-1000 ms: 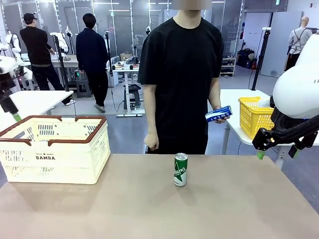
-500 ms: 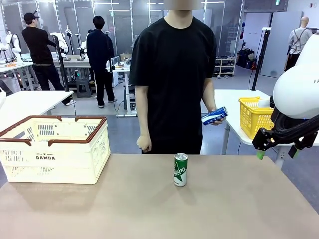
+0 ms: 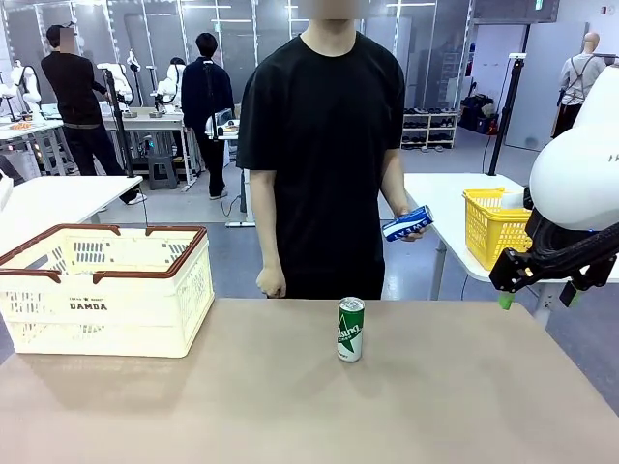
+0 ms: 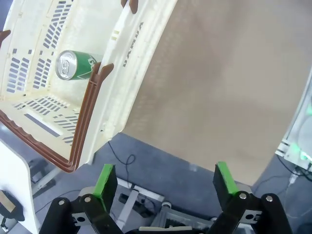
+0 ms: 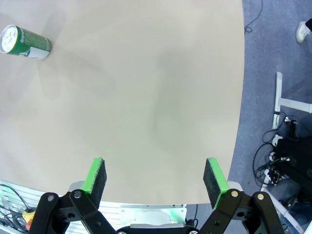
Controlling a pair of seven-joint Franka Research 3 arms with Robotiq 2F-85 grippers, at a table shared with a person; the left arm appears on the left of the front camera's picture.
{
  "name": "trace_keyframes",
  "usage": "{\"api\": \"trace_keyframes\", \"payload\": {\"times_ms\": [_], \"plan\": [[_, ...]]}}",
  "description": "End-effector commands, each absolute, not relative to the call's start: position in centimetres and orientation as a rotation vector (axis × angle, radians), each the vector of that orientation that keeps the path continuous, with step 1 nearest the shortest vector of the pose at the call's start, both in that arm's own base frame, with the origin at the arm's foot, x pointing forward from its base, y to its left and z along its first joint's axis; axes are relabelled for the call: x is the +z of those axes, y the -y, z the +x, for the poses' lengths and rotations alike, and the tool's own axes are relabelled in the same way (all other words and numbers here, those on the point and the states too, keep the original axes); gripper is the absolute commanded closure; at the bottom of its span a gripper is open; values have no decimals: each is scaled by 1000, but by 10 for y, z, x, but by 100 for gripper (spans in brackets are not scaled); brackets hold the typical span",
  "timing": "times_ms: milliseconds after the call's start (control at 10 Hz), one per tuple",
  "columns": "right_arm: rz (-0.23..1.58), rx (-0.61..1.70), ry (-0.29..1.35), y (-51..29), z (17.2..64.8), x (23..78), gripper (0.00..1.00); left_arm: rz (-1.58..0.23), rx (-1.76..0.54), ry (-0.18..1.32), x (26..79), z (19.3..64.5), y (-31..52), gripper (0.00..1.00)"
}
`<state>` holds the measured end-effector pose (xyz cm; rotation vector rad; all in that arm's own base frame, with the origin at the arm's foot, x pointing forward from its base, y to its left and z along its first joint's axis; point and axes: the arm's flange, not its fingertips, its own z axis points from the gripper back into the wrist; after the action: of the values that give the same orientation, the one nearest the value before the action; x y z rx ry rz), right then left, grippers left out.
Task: Place the drinks into the Shopping basket.
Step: Pick up one drink and place it into the Shopping basket.
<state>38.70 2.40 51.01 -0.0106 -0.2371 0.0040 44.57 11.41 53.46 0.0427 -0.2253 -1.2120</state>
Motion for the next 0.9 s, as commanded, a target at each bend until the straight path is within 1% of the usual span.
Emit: {"api": "trace_keyframes", "payload": {"times_ms": [0, 100, 200, 300, 400, 600, 800], "plan": [[-15, 6, 239, -22, 387, 511, 0, 43, -1195, 230, 539, 448, -114, 0], [-15, 6, 239, -22, 387, 511, 0, 43, -1212, 225, 535, 446, -114, 0], [-15, 6, 239, -22, 387, 511, 0, 39, -1305, 285, 543, 449, -94, 0], [-15, 6, 239, -22, 387, 511, 0, 33, -1421, 340, 557, 445, -66, 0], [-15, 6, 239, -22, 387, 511, 0, 13, -1517, 363, 574, 440, -31, 0], [-15, 6, 239, -22, 387, 511, 0, 26, -1589, 354, 598, 436, 35, 0], [-15, 6, 239, -22, 387, 511, 0, 54, -1720, 379, 614, 448, 107, 0]]}}
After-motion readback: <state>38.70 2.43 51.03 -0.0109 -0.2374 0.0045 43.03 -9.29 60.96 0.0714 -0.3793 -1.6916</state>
